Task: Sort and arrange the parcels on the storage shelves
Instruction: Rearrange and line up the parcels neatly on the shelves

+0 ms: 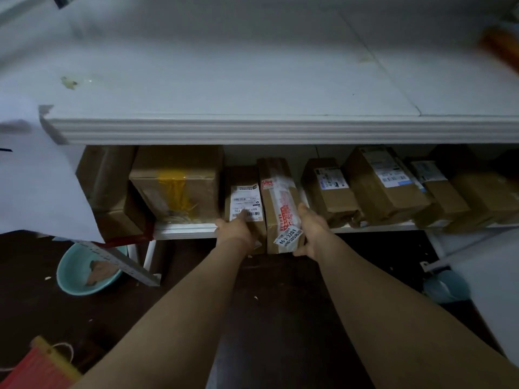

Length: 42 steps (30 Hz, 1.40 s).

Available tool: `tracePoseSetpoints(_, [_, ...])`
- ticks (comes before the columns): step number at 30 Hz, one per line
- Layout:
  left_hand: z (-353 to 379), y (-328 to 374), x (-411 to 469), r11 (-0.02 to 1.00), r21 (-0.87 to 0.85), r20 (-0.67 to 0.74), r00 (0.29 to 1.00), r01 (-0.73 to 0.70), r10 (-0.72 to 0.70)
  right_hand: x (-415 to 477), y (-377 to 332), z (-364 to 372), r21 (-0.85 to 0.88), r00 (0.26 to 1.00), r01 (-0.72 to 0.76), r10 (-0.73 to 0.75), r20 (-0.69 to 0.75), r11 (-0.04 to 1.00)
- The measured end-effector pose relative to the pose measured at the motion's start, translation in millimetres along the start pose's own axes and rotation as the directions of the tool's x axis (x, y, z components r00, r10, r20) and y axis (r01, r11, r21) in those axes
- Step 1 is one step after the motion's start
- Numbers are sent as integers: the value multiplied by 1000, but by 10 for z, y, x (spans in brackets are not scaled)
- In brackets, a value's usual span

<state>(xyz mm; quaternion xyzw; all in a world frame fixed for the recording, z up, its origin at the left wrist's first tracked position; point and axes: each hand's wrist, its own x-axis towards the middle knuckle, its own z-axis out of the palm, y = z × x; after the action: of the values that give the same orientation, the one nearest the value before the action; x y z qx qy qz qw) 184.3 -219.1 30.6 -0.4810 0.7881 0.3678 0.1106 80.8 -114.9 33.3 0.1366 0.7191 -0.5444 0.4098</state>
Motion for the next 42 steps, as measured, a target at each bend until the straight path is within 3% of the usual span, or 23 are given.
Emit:
tracePoseSetpoints(3, [98, -79, 160, 999, 29, 47, 999, -17, 16, 91, 57, 64, 26, 997, 63, -64, 44, 998])
tracePoseSetpoints(6, [172, -89, 282, 993, 110, 12, 1000, -30, 29, 122, 127, 90, -56, 982, 179, -175, 69, 982])
tracePoseSetpoints(11, [240, -113, 417, 971, 223, 47, 994, 90, -103, 274, 207, 88, -108, 974, 222, -217, 58, 969])
tracePoseSetpoints(22, [211, 21, 694, 982, 187, -75, 996, -28, 43, 628, 154, 189, -248, 949, 315, -307, 74, 916])
tracePoseSetpoints(25, [240, 130, 616, 956, 293, -126, 991, -6, 45, 603, 151, 137, -335, 925, 365, -378, 28, 869])
tracePoseSetpoints(28, [270, 363, 506, 851, 499, -196, 935, -164, 295, 542, 117, -77, -566, 817, 358, -543, -195, 742])
tracePoseSetpoints(31, [367, 650, 449, 741, 543, -106, 844, -394, 526, 458, 44, -395, -752, 675, 270, -675, -298, 602])
tracePoseSetpoints(33, [484, 868, 420, 682, 532, -12, 801, -502, 599, 417, -46, -633, -823, 604, 210, -732, -315, 528])
tracePoseSetpoints(37, [771, 1270, 403, 583, 517, 173, 744, -626, 645, 453, -321, -1101, -838, 474, 171, -789, -391, 518])
tracePoseSetpoints(39, [904, 1415, 410, 551, 548, 234, 747, -630, 622, 491, -435, -1321, -825, 525, 129, -744, -414, 550])
tracePoseSetpoints(42, [1094, 1598, 407, 517, 607, 286, 773, -604, 566, 550, -551, -1604, -811, 703, -29, -565, -432, 584])
